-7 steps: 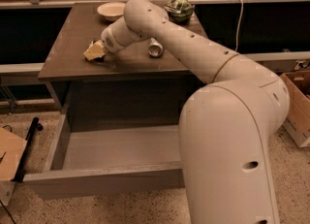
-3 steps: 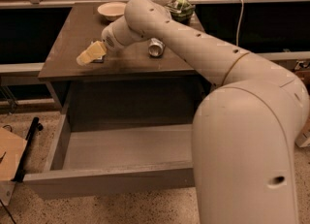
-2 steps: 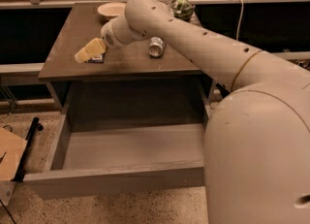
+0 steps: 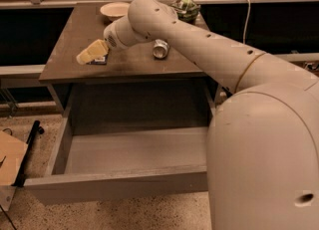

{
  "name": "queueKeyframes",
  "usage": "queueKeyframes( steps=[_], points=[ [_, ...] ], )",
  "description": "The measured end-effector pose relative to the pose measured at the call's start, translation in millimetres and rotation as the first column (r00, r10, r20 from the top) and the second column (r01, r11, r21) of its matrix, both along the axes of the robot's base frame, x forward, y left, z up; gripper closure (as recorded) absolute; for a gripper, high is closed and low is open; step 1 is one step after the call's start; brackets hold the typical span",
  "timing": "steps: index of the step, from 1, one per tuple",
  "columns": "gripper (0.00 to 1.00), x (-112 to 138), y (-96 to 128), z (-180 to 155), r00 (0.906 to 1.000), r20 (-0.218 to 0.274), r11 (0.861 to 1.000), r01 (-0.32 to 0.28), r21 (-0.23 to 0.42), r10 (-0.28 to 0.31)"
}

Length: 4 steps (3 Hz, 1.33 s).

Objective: Place rxbar blueberry into top drawer

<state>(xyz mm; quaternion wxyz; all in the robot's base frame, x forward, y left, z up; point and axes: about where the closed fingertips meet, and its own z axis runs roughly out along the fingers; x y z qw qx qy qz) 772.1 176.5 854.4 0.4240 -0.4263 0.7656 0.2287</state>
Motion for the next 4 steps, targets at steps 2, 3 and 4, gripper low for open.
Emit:
queueKeyframes(
  steps=[2, 3, 4],
  points=[
    [0.0, 17, 7, -22, 0.9988, -0.046, 1.0, 0.015, 0.003, -0.015],
    [0.18, 19, 10, -26, 0.9985, -0.054, 1.0, 0.012, -0.001, -0.012],
    [0.5, 18, 13, -29, 0.9983, -0.057, 1.0, 0.009, -0.008, -0.009]
  ],
)
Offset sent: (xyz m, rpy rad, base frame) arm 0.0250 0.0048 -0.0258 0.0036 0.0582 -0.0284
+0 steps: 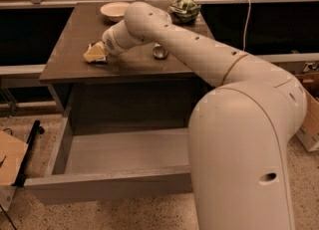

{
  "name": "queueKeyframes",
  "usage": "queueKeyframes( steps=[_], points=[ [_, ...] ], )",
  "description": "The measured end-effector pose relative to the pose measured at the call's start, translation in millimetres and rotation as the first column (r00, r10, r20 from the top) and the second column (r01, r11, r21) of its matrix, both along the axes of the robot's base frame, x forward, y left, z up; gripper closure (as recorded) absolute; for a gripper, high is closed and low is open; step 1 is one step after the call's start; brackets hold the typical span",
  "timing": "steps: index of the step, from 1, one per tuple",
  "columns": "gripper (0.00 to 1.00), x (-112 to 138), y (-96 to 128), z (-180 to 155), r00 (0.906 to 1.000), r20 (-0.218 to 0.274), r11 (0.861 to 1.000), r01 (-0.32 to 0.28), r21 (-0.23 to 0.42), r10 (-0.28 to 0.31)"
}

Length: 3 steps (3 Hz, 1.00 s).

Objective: Place rxbar blueberry into top drawer

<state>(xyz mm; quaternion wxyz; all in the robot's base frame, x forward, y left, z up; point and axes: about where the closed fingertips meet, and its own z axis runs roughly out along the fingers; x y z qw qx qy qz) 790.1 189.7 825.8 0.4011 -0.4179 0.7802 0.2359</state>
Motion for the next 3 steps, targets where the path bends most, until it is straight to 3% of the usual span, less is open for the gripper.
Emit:
queueKeyframes(
  steps=[1, 2, 3],
  points=[
    [0.73, -2, 1, -1, 1.0, -0.001, 1.0, 0.0, -0.002, 0.0],
    [1.0, -18, -1, 33, 0.9972, 0.074, 1.0, -0.004, 0.002, 0.004],
    [1.0, -45, -9, 60, 0.9927, 0.121, 1.0, -0.002, -0.002, 0.002]
  ],
)
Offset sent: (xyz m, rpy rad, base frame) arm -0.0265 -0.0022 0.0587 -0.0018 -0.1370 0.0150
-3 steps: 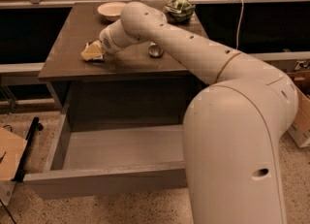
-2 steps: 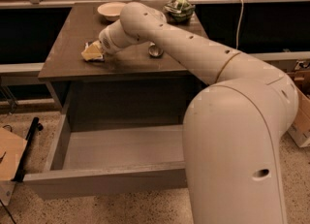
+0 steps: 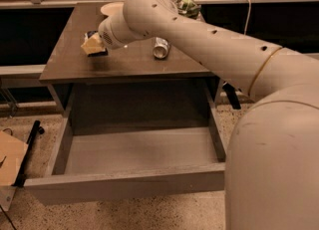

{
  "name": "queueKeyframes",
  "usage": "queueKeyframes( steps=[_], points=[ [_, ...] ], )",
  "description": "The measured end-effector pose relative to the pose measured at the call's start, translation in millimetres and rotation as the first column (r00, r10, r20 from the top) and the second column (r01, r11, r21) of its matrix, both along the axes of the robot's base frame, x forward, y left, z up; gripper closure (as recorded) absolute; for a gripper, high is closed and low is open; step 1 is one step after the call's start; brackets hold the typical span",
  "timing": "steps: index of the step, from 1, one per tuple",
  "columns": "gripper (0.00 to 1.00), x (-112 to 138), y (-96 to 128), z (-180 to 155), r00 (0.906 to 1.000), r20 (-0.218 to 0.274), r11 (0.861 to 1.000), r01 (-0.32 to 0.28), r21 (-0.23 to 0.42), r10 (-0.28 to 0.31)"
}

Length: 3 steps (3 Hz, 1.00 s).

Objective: Place rxbar blueberry into top drawer

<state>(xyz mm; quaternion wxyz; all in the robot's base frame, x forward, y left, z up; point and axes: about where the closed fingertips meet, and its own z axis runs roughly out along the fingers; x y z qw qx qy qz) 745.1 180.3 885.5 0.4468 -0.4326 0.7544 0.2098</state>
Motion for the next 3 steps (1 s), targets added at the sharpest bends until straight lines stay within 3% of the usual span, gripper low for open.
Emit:
queueKeyframes(
  steps=[1, 2, 3],
  points=[
    [1.0, -52, -20, 19, 0.9998, -0.01, 1.0, -0.016, 0.025, 0.016],
    [1.0, -111, -36, 5, 0.9875, -0.109, 0.991, -0.104, 0.089, 0.114],
    [1.0, -182, -51, -36, 0.9346, -0.23, 0.956, -0.235, 0.176, 0.272]
  ],
)
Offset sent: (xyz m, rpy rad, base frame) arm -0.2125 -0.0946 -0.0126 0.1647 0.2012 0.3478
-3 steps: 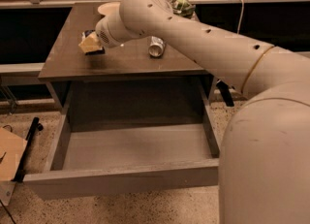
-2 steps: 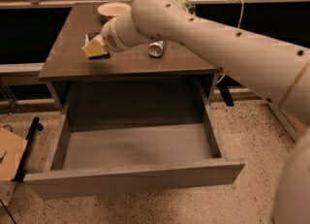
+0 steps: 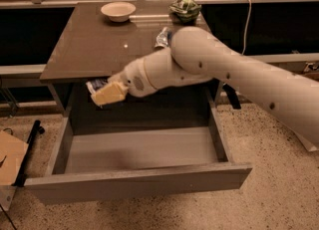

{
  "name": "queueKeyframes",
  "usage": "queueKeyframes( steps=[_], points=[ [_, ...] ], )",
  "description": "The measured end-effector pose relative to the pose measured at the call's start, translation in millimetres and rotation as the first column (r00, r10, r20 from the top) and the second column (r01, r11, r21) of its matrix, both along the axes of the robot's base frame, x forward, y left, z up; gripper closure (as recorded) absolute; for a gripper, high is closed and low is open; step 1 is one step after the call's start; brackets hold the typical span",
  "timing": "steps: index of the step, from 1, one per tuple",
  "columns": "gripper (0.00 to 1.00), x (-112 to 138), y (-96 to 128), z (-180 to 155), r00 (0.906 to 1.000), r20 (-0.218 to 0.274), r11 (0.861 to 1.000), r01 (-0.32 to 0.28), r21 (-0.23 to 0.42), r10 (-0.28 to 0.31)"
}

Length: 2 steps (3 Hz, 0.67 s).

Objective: Place rxbar blueberry into top drawer

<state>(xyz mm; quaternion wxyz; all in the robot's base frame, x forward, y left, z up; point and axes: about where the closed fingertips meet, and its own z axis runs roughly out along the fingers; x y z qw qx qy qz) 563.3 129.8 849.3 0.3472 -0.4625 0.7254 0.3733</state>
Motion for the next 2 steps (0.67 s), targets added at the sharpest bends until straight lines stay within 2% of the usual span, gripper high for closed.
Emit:
queueKeyframes(
  steps=[1, 2],
  points=[
    [1.0, -46, -43, -53, 0.9888, -0.149, 0.999, -0.009, 0.033, 0.014],
    [1.0, -63, -95, -124, 0.9553, -0.254, 0.987, 0.134, -0.085, -0.152]
  ],
)
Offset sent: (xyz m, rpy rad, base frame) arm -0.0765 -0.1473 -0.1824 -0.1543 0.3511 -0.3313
